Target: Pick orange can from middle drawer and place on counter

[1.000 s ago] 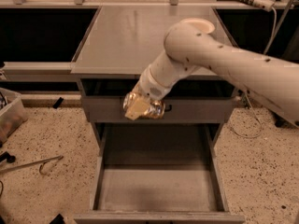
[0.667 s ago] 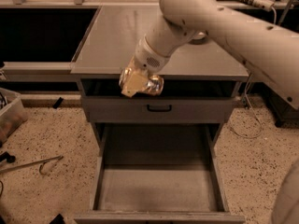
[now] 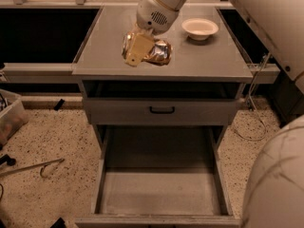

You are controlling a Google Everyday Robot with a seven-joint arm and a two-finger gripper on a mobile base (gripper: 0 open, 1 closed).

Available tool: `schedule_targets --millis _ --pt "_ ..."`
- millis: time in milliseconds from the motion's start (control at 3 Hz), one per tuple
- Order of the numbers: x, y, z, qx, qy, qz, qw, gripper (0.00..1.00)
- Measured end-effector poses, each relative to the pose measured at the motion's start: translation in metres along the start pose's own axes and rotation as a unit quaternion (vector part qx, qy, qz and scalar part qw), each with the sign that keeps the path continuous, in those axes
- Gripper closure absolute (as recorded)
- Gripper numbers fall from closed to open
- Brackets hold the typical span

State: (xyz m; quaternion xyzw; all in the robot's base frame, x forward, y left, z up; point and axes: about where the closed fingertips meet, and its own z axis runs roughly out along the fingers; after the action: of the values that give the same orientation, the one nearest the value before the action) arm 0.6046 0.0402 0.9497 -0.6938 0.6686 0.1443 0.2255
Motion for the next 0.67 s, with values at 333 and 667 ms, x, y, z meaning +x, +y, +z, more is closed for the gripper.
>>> schedule_targets --millis 333,667 --pt "0.010 -0.023 0.007 0.042 0.004 0.001 0.9991 1.00" --pt "0.030 -0.076 0.029 0.105 0.013 0.002 0.9943 1.00"
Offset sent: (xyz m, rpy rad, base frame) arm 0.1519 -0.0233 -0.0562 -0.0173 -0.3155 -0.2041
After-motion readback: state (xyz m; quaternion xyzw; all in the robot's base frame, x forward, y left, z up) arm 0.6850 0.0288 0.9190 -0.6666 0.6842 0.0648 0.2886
